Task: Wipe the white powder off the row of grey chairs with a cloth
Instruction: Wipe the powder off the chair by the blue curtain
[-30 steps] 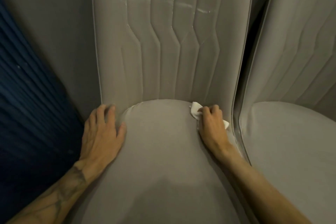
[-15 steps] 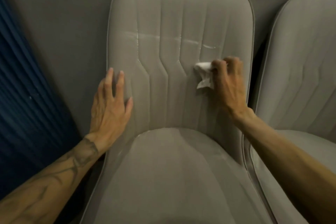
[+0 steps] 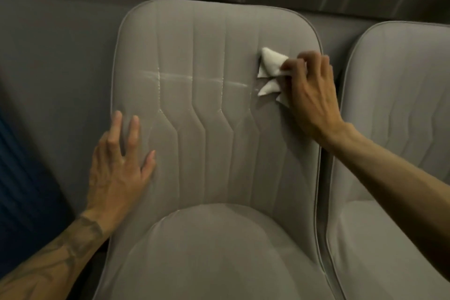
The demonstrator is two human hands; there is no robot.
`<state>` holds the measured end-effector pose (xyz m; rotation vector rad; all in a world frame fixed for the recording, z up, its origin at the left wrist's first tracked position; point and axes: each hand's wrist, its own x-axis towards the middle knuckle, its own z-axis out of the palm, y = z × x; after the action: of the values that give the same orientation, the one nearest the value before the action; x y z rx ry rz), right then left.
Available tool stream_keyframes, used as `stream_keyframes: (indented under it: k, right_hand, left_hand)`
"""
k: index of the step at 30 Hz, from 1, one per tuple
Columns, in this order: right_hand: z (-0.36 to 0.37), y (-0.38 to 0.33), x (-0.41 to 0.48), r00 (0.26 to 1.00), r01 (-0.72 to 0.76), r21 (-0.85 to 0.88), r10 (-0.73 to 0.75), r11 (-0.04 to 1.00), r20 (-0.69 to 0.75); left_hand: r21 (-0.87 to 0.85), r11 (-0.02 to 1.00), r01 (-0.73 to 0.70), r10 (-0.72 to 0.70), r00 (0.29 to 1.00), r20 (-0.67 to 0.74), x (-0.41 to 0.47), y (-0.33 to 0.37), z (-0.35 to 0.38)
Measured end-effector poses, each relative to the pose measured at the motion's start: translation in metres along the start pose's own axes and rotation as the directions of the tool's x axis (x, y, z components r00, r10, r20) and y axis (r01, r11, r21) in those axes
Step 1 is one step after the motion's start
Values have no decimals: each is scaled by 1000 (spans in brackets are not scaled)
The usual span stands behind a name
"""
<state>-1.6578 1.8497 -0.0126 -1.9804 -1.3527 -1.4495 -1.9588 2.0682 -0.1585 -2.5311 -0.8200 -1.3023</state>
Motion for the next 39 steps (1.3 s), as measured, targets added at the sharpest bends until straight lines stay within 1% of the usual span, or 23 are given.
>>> stream_keyframes:
  k: [2, 3, 4, 6, 7, 8, 10, 12, 14, 15, 16, 18, 20, 22, 24, 26, 27, 28, 31, 32, 33, 37, 39]
  right_hand:
    - [3, -4, -3, 995, -85, 66, 88, 994, -40]
    - [5, -6, -13, 995, -93, 86, 96, 992, -36]
    - [5, -8, -26, 998, -64, 92, 66, 994, -15]
    - [2, -6, -41, 997, 53, 93, -57, 994, 42]
    - [1, 0, -36, 994, 93, 98, -98, 991, 49]
    - [0, 6, -23, 994, 100, 101, -104, 990, 38]
    - [0, 14, 15, 999, 42, 112, -42, 993, -4]
    - [1, 16, 46, 997, -53, 155, 61, 987, -48]
    - [3, 9, 44, 984, -144, 203, 163, 968, -78]
    - [4, 5, 32, 982, -158, 207, 176, 965, -72]
    - [3, 0, 19, 987, -137, 201, 150, 970, -52]
    - [1, -3, -1, 999, -37, 166, 34, 985, 18]
    - [-1, 5, 10, 999, 11, 152, -16, 988, 31]
    - [2, 16, 41, 999, -39, 138, 42, 990, -20]
    - [6, 23, 70, 982, -154, 158, 169, 975, -82]
    - [9, 19, 72, 956, -243, 209, 270, 947, -114]
    - [10, 14, 61, 955, -244, 216, 273, 945, -115]
    - [9, 10, 45, 967, -213, 215, 237, 953, -96]
    - [-1, 5, 2, 999, -25, 214, 15, 977, 50]
    - [-3, 9, 3, 997, 17, 218, -33, 976, 67]
    - [-4, 13, 14, 998, 24, 218, -36, 976, 54]
    - [5, 21, 71, 992, -110, 209, 120, 972, -39]
    - [8, 14, 64, 978, -178, 219, 198, 959, -73]
  left_hand:
    - [6, 1000, -11, 11, 1000, -6, -1, -1, 1]
    - [6, 1000, -19, 19, 1000, -8, -1, -1, 1]
    - [-1, 1000, -20, 20, 1000, -9, -1, 0, 1]
    - [-22, 999, -25, 24, 1000, -12, -1, 0, 0]
    - [-30, 999, -28, 28, 999, -16, 0, -1, 0]
    - [-35, 999, -29, 28, 999, -18, 0, -1, 0]
    - [-37, 999, -24, 23, 1000, -17, 1, -1, 2]
    - [-32, 999, -19, 19, 1000, -19, 1, -1, 3]
    - [-27, 999, -26, 25, 999, -33, 1, -2, 4]
    - [-23, 999, -31, 30, 999, -42, 0, -3, 5]
    - [-18, 999, -33, 32, 998, -53, 0, -3, 5]
    - [-11, 1000, -29, 28, 998, -62, -1, -3, 6]
    - [-6, 999, -33, 33, 997, -68, 0, -3, 5]
    - [-7, 1000, -30, 30, 998, -63, -1, -3, 6]
    - [-3, 999, -34, 34, 997, -67, -1, -3, 6]
    - [-9, 999, -32, 32, 997, -72, -1, -4, 7]
    - [-14, 999, -31, 30, 997, -75, -2, -4, 8]
    - [-18, 999, -31, 29, 996, -81, -1, -3, 8]
    - [-28, 999, -36, 34, 997, -76, -1, -4, 8]
    - [-33, 999, -35, 32, 997, -71, -1, -4, 7]
    - [-37, 999, -34, 31, 997, -68, -1, -4, 7]
    - [-34, 999, -30, 28, 997, -71, -2, -5, 7]
    - [-27, 999, -24, 22, 996, -81, -3, -5, 9]
